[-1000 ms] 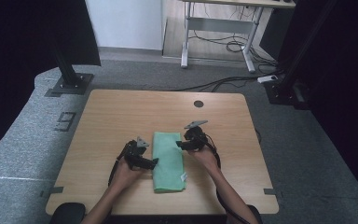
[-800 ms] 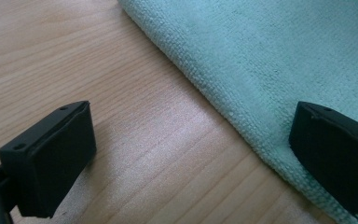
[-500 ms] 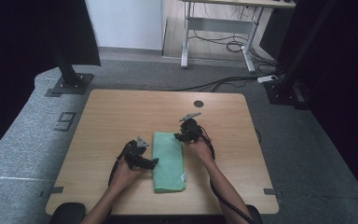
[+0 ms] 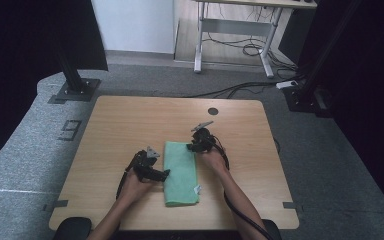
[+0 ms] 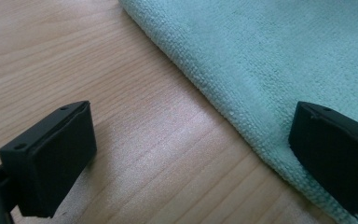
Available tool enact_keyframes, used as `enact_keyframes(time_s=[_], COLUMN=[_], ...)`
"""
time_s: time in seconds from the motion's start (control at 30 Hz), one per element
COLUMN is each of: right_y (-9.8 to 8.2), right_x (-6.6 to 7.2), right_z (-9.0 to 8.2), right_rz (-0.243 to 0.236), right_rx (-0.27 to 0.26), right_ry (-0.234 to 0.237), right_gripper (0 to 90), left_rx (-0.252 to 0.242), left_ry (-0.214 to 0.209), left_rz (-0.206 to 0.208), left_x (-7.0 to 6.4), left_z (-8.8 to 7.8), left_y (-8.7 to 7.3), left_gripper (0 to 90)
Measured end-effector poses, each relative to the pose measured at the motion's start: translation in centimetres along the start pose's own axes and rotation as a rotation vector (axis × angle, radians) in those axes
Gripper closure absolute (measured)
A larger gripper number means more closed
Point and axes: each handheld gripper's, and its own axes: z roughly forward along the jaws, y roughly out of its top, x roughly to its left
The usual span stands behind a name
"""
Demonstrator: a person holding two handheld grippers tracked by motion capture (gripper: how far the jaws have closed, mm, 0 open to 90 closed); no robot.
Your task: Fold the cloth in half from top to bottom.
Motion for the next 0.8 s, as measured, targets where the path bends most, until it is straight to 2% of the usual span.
enact_keyframes(time_s=[0.1, 0.17, 0.43, 0.8], right_y=[0.2, 0.3, 0.6, 1.3], right_x=[0.2, 0.5, 0.9, 2.7], right_z=[0.0, -0.1, -1.0, -4.5], right_rz=[-0.005, -0.016, -0.026, -0.084], right_rx=[0.016, 0.023, 0.001, -0.082], right_ry=[0.022, 0.010, 0.000, 0.048], right_gripper=[80.8, 82.9, 84.6, 84.5], left_rx=[-0.001, -0.002, -0.005, -0.003], left_ry=[0.000, 0.000, 0.000, 0.004], left_rz=[-0.002, -0.001, -0.002, -0.003], left_x=[0.0, 0.0, -0.1, -0.1], left_z=[0.0, 0.0, 0.0, 0.0], left_y=[0.0, 0.0, 0.0, 0.0], left_gripper=[1.0, 1.1, 1.7, 1.7])
